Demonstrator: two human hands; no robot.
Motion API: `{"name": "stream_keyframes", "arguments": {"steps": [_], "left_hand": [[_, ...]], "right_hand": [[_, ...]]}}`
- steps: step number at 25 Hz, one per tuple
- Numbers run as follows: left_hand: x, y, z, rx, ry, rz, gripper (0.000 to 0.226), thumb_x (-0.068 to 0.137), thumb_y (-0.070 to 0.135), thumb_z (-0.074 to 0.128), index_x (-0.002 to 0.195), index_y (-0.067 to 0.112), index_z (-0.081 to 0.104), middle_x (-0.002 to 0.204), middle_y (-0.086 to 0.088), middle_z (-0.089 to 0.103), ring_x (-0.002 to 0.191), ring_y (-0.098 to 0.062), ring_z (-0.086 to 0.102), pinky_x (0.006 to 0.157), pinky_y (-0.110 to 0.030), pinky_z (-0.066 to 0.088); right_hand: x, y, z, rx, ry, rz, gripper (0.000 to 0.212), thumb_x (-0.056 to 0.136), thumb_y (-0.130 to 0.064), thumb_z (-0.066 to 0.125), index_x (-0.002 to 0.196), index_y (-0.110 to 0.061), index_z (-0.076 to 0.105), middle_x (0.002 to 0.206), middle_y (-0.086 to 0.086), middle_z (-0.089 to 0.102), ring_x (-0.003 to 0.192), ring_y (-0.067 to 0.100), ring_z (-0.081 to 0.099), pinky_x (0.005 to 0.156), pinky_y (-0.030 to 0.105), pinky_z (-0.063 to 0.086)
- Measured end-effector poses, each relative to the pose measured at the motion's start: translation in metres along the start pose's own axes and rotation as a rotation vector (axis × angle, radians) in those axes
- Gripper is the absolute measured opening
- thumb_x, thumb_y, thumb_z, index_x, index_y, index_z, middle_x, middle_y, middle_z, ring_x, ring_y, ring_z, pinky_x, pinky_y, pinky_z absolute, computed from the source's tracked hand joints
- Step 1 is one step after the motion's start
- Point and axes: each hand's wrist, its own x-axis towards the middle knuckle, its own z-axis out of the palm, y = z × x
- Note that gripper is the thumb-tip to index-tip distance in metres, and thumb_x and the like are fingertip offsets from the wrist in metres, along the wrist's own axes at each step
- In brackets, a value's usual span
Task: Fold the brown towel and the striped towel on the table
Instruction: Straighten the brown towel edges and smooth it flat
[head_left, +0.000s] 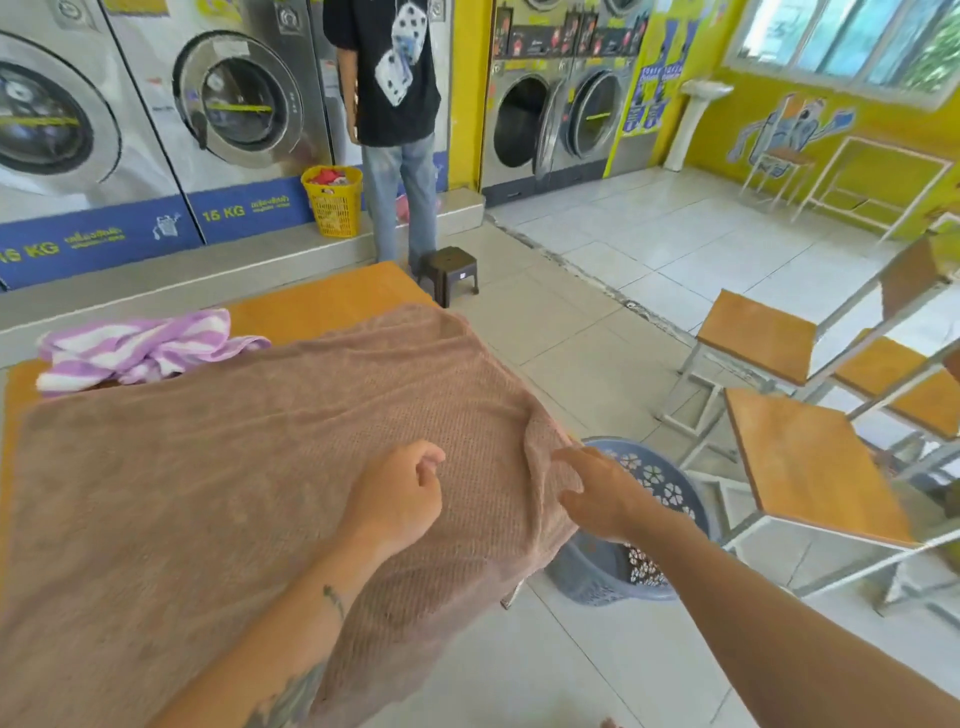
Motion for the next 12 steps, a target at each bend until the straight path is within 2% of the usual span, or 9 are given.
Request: {"name": "stream_keyframes", "arguments": {"steps": [4,6,8,9,10,11,12], "left_hand": [[0.038,0.057,0.055,-0.009,0.016,-0.044,0.028,0.098,0.020,0.044,0.116,0.031,0.063,0.112,0.013,0.064,0.105,-0.008,0.060,0.092,-0.031,0.051],[0.055,0.079,0.092,0.005,-0.001,-0.122,0.027,0.098,0.023,0.044,0.120,0.029,0.059,0.106,0.015,0.063,0.094,-0.005,0.060,0.084,-0.029,0.051],[0.067,0.105,0.122,-0.031,-0.006,-0.280,0.029,0.096,0.031,0.047,0.123,0.025,0.053,0.104,0.011,0.061,0.084,-0.006,0.061,0.075,-0.029,0.053],[0.072,0.115,0.133,-0.053,0.002,-0.351,0.037,0.093,0.036,0.049,0.128,0.022,0.050,0.114,0.005,0.061,0.092,-0.013,0.065,0.081,-0.035,0.055],[0.078,0.122,0.143,-0.061,0.001,-0.408,0.046,0.092,0.039,0.050,0.135,0.022,0.046,0.130,-0.001,0.056,0.108,-0.022,0.063,0.095,-0.037,0.051],[0.082,0.129,0.150,-0.052,-0.006,-0.449,0.053,0.093,0.039,0.052,0.142,0.021,0.041,0.141,-0.003,0.047,0.124,-0.027,0.054,0.103,-0.035,0.044],[0.089,0.135,0.156,-0.033,-0.008,-0.477,0.053,0.095,0.037,0.052,0.144,0.022,0.039,0.146,-0.004,0.040,0.131,-0.029,0.046,0.108,-0.038,0.038]], "right_hand": [[0.035,0.057,-0.039,0.037,-0.033,-0.043,0.055,0.090,-0.017,0.053,0.144,-0.023,0.042,0.141,0.010,0.049,0.130,0.028,0.047,0.106,0.038,0.039],[0.055,0.081,-0.058,0.035,-0.058,-0.085,0.055,0.092,-0.015,0.051,0.145,-0.021,0.042,0.141,0.010,0.049,0.131,0.028,0.047,0.105,0.036,0.038],[0.071,0.100,-0.075,-0.002,-0.115,-0.141,0.055,0.092,-0.014,0.050,0.146,-0.022,0.041,0.143,0.009,0.048,0.131,0.027,0.046,0.105,0.035,0.038],[0.080,0.106,-0.082,-0.025,-0.138,-0.167,0.055,0.093,-0.014,0.050,0.146,-0.023,0.041,0.144,0.008,0.048,0.130,0.026,0.047,0.104,0.034,0.038],[0.089,0.110,-0.088,-0.037,-0.157,-0.196,0.055,0.093,-0.014,0.050,0.146,-0.024,0.041,0.144,0.007,0.049,0.129,0.025,0.049,0.103,0.034,0.040],[0.097,0.113,-0.093,-0.042,-0.177,-0.219,0.055,0.093,-0.014,0.049,0.146,-0.025,0.041,0.144,0.006,0.049,0.127,0.024,0.050,0.102,0.034,0.041],[0.107,0.115,-0.098,-0.044,-0.192,-0.245,0.055,0.093,-0.014,0.049,0.146,-0.027,0.040,0.143,0.006,0.050,0.125,0.023,0.051,0.101,0.034,0.042]]}}
